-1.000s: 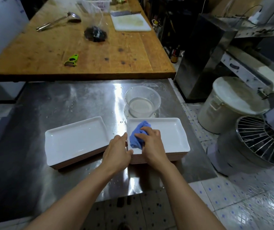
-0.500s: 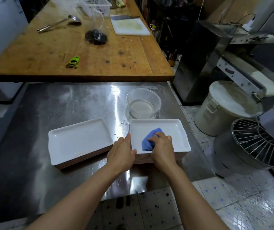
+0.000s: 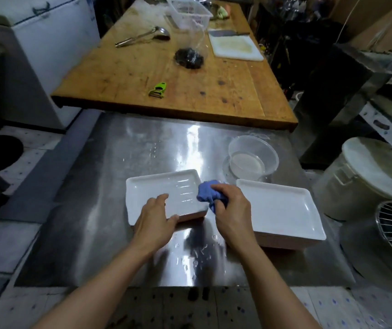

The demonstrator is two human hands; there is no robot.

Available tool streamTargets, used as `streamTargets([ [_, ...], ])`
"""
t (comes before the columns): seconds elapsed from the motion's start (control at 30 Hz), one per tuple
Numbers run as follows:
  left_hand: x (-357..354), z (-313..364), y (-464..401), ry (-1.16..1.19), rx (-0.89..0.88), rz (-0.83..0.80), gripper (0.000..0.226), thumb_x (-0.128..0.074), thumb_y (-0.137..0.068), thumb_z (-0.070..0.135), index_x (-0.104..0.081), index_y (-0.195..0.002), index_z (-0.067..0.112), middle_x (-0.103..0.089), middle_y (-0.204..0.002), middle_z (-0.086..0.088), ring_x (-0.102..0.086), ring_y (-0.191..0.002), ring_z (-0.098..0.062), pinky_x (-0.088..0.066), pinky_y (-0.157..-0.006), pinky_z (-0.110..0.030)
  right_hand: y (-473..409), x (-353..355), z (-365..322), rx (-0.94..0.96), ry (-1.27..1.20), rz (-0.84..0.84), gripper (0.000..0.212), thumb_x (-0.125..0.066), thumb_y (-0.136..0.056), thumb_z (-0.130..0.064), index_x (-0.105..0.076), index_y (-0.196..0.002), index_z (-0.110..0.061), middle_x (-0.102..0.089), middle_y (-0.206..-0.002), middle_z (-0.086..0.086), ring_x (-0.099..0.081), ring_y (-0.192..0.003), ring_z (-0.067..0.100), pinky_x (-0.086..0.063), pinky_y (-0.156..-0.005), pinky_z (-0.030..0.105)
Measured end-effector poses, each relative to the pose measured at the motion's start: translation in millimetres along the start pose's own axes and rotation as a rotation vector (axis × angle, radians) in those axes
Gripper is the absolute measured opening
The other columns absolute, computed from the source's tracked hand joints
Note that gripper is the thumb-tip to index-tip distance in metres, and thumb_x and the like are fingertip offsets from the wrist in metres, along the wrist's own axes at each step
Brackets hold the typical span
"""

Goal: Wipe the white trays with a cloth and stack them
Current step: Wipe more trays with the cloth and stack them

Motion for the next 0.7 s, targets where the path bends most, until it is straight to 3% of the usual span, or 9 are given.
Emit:
streamTargets([
  [0.17,39,-50,-7,-0.052,0.148,0.156,0.057,-0.059,-0.087,0.025,-0.036,-0.139,0.019,-0.040,-0.133,-0.007,-0.042,-0.124,-0.023,-0.043,-0.096,-0.040,-7,-47,-3,0.006,-0.002,-0.052,0.016,-0.053,-0.074,0.012,-0.066,-0.081,0.006,-0.064,-0.084,0.018,-0.055,-0.075,0.008,-0.040,-0.066,0.023],
  [0.2,43,-56,-9,-0.073,0.172,0.164,0.056,-0.058,-0.087,0.024,-0.036,-0.138,0.018,-0.040,-0.132,-0.007,-0.040,-0.124,-0.023,-0.043,-0.095,-0.039,-10,-56,1,-0.020,0.034,-0.081,0.015,-0.053,-0.075,0.009,-0.065,-0.082,0.004,-0.063,-0.086,0.016,-0.058,-0.078,0.012,-0.043,-0.067,0.026],
  [0.27,46,-66,-16,-0.108,0.207,0.134,0.053,-0.056,-0.086,0.022,-0.037,-0.136,0.018,-0.040,-0.130,-0.008,-0.039,-0.122,-0.024,-0.043,-0.091,-0.039,-14,-76,12,-0.071,0.191,-0.160,0.017,-0.053,-0.083,-0.002,-0.064,-0.096,-0.002,-0.059,-0.110,0.013,-0.054,-0.102,0.025,-0.042,-0.081,0.031],
  [0.33,44,-71,-21,-0.094,0.234,0.078,0.052,-0.055,-0.085,0.019,-0.037,-0.134,0.020,-0.040,-0.128,-0.009,-0.043,-0.117,-0.025,-0.044,-0.089,-0.038,-12,-93,22,-0.042,0.470,-0.259,0.029,-0.048,-0.090,-0.013,-0.056,-0.117,-0.006,-0.043,-0.137,0.010,-0.036,-0.124,0.027,-0.029,-0.098,0.028],
  [0.4,41,-74,-24,-0.056,0.229,0.039,0.051,-0.053,-0.085,0.013,-0.037,-0.133,0.021,-0.041,-0.124,-0.008,-0.049,-0.109,-0.026,-0.044,-0.087,-0.035,-8,-105,27,0.046,0.673,-0.322,0.042,-0.046,-0.089,-0.015,-0.045,-0.130,-0.009,-0.027,-0.149,0.007,-0.022,-0.134,0.026,-0.018,-0.106,0.024],
  [0.53,36,-78,-27,0.000,0.185,0.022,0.057,-0.046,-0.080,0.004,-0.038,-0.133,0.023,-0.046,-0.117,-0.007,-0.050,-0.104,-0.026,-0.045,-0.088,-0.035,-21,-115,34,0.079,0.709,-0.351,0.058,-0.045,-0.087,-0.007,-0.029,-0.142,-0.006,-0.010,-0.157,0.006,-0.005,-0.144,0.024,-0.009,-0.115,0.027],
  [0.7,37,-82,-29,0.023,0.183,0.027,0.059,-0.049,-0.079,0.005,-0.039,-0.133,0.026,-0.047,-0.106,-0.004,-0.050,-0.097,-0.023,-0.047,-0.087,-0.037,-57,-136,29,0.129,0.657,-0.313,0.054,-0.046,-0.090,-0.014,-0.031,-0.142,-0.005,-0.019,-0.153,0.010,-0.014,-0.141,0.024,-0.013,-0.112,0.026],
])
Point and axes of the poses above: each hand's wrist, its own y-axis away from the middle knuckle, its own x-axis out of the back of the hand, z = x × y, the point moved 4 cm from there along -y, towards the middle knuckle
